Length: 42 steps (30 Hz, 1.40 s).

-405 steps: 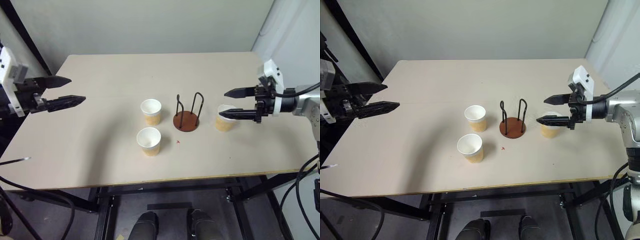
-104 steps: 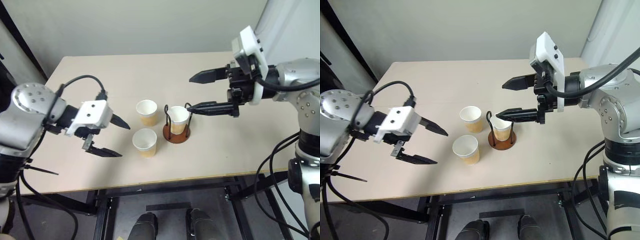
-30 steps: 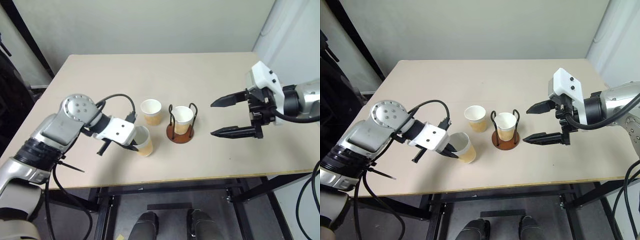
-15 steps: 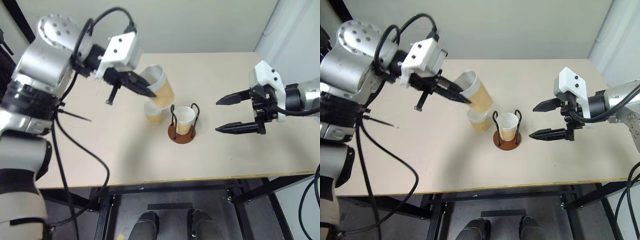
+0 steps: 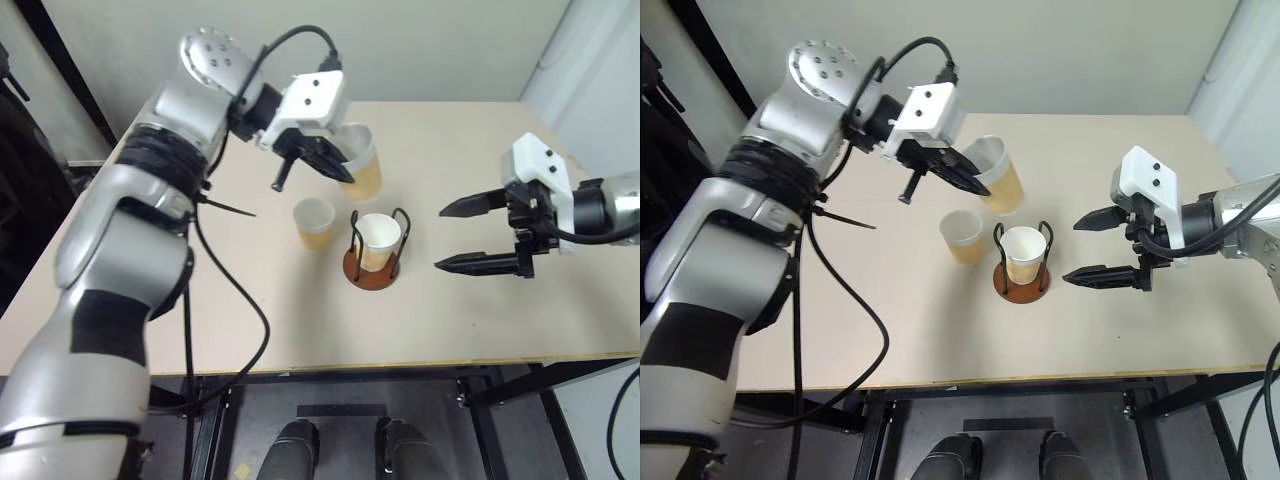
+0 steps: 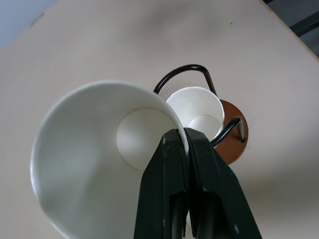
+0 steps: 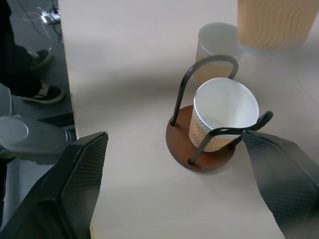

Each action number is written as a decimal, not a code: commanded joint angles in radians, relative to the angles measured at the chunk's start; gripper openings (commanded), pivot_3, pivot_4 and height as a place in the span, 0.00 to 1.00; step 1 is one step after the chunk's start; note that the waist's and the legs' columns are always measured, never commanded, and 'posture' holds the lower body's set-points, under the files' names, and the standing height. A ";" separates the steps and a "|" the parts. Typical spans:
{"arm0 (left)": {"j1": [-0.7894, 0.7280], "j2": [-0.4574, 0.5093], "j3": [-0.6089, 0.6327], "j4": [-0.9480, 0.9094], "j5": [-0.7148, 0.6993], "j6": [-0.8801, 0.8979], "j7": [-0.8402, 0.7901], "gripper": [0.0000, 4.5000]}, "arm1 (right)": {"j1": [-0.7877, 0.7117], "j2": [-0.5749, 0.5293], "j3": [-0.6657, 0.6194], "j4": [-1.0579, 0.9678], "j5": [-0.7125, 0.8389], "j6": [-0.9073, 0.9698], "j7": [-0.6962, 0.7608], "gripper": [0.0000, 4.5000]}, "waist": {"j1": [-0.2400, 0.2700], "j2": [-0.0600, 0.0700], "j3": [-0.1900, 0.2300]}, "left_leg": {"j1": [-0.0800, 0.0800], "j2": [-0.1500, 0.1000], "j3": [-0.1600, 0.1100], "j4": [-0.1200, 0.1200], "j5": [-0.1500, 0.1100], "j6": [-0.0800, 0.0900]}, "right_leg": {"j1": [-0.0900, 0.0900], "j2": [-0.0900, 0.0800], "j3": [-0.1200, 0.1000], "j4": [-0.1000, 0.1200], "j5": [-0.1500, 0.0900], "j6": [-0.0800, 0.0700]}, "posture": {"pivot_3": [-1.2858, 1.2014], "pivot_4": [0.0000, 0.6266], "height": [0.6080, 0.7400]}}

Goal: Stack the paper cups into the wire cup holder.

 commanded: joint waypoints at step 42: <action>0.053 -0.205 0.099 0.126 0.190 -0.215 -0.032 0.02 | 0.055 -0.101 -0.180 -0.087 0.122 0.078 -0.127 1.00 | 0.007 0.001 0.001 | 0.002 -0.018 0.007 0.019 -0.007 0.019 | 0.013 -0.014 0.005 -0.007 0.004 0.024 | 0.52 0.24 1.00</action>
